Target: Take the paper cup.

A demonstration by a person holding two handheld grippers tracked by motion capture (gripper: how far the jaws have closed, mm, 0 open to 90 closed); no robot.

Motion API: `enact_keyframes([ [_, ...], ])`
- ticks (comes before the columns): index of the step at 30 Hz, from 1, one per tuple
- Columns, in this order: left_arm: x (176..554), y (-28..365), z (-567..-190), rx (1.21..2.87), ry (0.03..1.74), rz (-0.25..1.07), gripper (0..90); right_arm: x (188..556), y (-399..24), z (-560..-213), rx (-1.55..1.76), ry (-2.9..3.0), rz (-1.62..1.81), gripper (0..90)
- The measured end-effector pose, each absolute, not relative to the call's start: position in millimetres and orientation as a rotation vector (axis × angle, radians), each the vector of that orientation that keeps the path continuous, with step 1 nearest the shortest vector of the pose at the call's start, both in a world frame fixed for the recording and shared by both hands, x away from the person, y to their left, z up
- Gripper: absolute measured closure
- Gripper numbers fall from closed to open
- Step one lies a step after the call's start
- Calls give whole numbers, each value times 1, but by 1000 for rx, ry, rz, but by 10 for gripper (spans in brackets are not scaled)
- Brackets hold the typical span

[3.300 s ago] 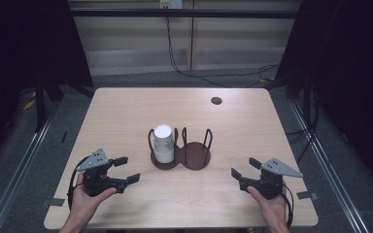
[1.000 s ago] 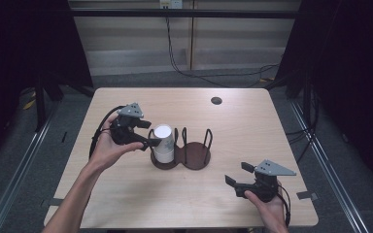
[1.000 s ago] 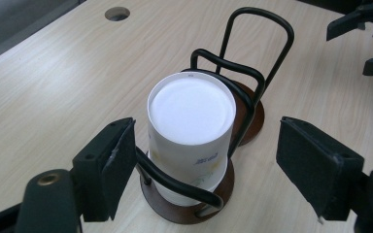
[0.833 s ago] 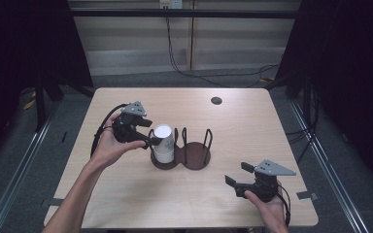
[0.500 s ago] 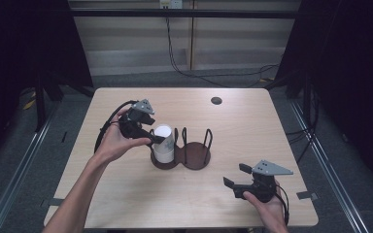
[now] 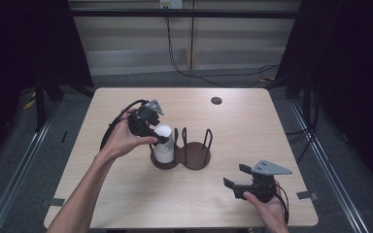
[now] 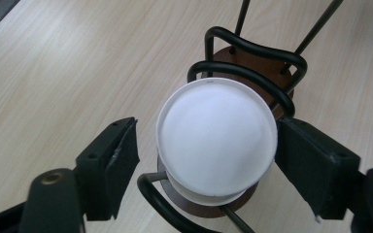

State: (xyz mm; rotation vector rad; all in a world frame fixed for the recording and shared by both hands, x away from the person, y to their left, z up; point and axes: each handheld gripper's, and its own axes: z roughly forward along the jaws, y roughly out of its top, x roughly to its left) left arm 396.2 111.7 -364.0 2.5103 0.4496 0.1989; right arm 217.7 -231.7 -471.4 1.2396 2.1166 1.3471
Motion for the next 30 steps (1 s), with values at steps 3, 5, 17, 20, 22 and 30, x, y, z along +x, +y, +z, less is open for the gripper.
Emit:
enact_keyframes([
  [3, 398, 107, -368, 2539, 444, 186, 256, 218, -232, -472, 1240, 2123, 1347, 183],
  [5, 399, 107, -369, 2555, 456, 194, 272, 217, -231, -472, 1244, 2127, 1340, 183],
  [17, 403, 104, -374, 2576, 446, 158, 274, 219, -230, -473, 1251, 2156, 1317, 183],
  [20, 403, 101, -374, 2575, 436, 156, 293, 219, -229, -474, 1248, 2167, 1305, 185],
  [22, 403, 100, -373, 2568, 434, 147, 299, 219, -229, -474, 1248, 2168, 1301, 185],
  [30, 402, 98, -365, 2572, 418, 145, 339, 220, -228, -475, 1263, 2179, 1285, 190],
])
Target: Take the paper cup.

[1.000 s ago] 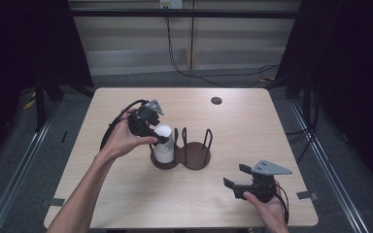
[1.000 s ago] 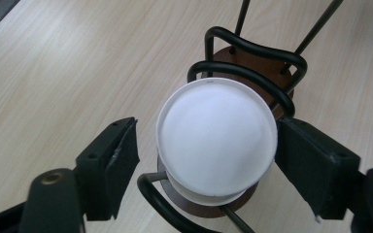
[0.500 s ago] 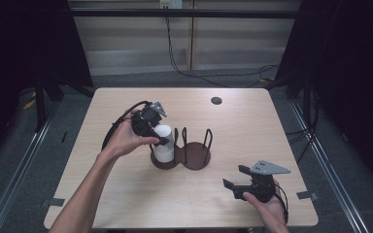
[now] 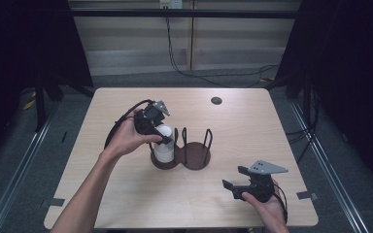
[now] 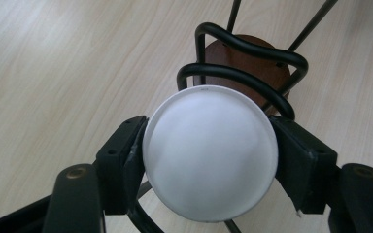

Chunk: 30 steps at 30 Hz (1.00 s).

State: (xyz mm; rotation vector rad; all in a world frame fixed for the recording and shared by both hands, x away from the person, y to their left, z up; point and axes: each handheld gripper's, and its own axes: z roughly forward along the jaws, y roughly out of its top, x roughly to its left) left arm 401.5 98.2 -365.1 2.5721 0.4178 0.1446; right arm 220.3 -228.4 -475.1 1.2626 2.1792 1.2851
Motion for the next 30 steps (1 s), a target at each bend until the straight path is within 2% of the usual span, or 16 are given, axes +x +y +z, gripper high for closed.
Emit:
enact_keyframes([
  [30, 401, 100, -356, 2549, 477, 118, 355, 220, -230, -476, 1278, 2186, 1277, 194],
])
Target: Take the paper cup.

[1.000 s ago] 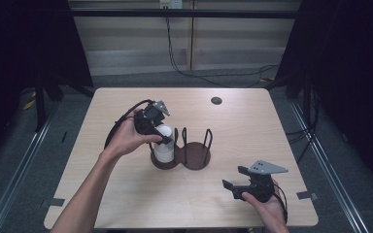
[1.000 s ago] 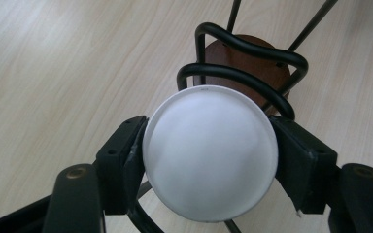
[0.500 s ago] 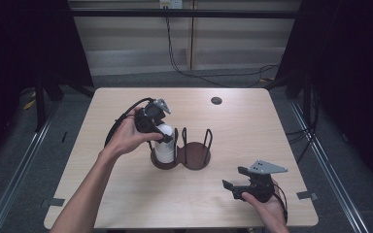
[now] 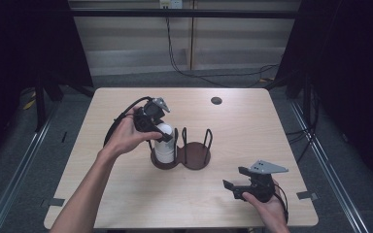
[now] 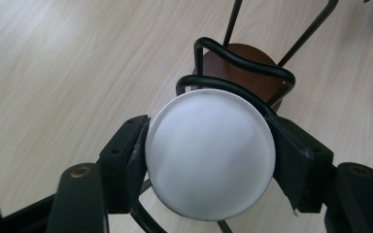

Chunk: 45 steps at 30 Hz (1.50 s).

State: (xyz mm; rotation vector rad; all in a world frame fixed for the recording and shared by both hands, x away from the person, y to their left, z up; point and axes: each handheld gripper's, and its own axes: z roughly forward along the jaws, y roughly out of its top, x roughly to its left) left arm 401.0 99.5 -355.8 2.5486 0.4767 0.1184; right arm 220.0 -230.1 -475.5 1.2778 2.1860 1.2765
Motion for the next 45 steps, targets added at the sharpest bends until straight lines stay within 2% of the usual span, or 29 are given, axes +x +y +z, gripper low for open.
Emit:
enact_keyframes([
  [11, 400, 110, -345, 2478, 497, 122, 359, 220, -230, -476, 1293, 2185, 1271, 194],
  [15, 401, 115, -342, 2430, 520, 74, 359, 220, -230, -476, 1283, 2186, 1271, 194],
  [31, 394, 121, -330, 2413, 491, 167, 364, 221, -232, -475, 1306, 2154, 1261, 202],
  [45, 388, 126, -317, 2354, 472, 162, 366, 219, -231, -473, 1277, 2162, 1301, 187],
])
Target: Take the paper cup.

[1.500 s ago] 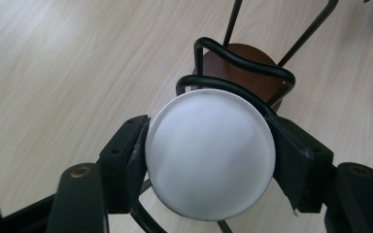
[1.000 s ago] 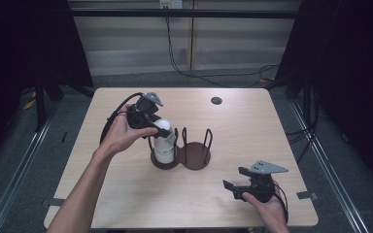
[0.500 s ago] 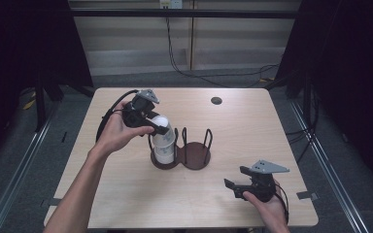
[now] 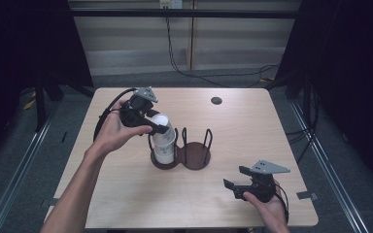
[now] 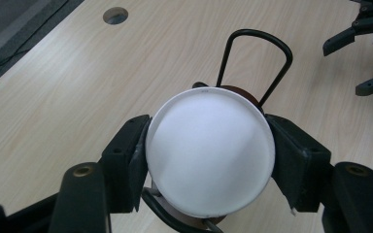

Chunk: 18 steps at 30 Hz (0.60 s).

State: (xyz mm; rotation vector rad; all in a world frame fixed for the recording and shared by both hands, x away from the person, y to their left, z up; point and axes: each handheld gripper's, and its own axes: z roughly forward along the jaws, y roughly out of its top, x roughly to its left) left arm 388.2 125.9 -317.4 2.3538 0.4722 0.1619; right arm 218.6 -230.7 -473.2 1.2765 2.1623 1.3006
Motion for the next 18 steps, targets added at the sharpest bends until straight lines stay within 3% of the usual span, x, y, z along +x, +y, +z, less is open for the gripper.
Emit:
enact_keyframes([
  [14, 382, 139, -302, 2241, 477, 146, 370, 219, -230, -473, 1259, 2158, 1311, 180],
  [18, 377, 141, -299, 2241, 481, 193, 370, 219, -230, -473, 1260, 2162, 1311, 180],
])
